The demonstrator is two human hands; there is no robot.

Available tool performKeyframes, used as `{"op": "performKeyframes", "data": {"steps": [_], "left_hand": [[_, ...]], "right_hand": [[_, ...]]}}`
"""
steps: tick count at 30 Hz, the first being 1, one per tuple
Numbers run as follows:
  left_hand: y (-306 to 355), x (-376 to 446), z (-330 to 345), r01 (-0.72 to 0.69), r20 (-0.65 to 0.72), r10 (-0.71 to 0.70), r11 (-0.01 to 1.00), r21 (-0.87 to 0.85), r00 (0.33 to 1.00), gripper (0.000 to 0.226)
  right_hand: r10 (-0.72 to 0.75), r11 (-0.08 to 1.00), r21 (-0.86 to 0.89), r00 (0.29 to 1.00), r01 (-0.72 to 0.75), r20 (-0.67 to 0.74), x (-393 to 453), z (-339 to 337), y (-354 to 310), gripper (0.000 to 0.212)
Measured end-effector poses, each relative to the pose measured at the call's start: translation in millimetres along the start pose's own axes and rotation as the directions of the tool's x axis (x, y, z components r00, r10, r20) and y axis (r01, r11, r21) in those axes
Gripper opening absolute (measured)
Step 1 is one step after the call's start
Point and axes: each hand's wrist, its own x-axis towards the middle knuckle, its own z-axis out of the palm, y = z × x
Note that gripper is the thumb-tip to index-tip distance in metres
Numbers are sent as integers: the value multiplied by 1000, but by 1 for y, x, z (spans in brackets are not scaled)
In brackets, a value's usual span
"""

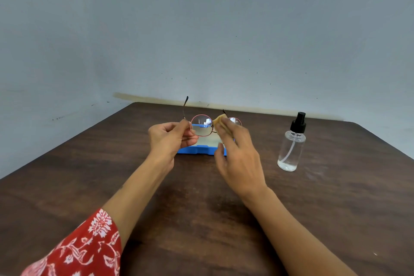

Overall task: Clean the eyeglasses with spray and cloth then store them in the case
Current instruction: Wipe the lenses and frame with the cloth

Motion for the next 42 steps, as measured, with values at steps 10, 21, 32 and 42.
{"op": "performKeyframes", "data": {"steps": [10, 21, 32, 42], "left_hand": [[1, -1, -1, -1, 5, 1, 1000, -7, 1000, 11], [3, 0, -2, -6, -6, 6, 1000, -29, 1000, 13], [3, -1, -1, -1, -16, 1, 1000, -16, 1000, 12], [1, -1, 0, 2, 3, -2, 1000, -29, 1000, 12]], "right_hand": [[174, 985, -3, 983, -175, -58, -1, -8, 16, 52], [203, 976, 94, 975, -194, -92, 0, -10, 14, 51], [99, 992, 83, 994, -96, -38, 0, -7, 6, 46], [9, 999, 41, 999, -8, -32, -2, -3, 1, 45]]}}
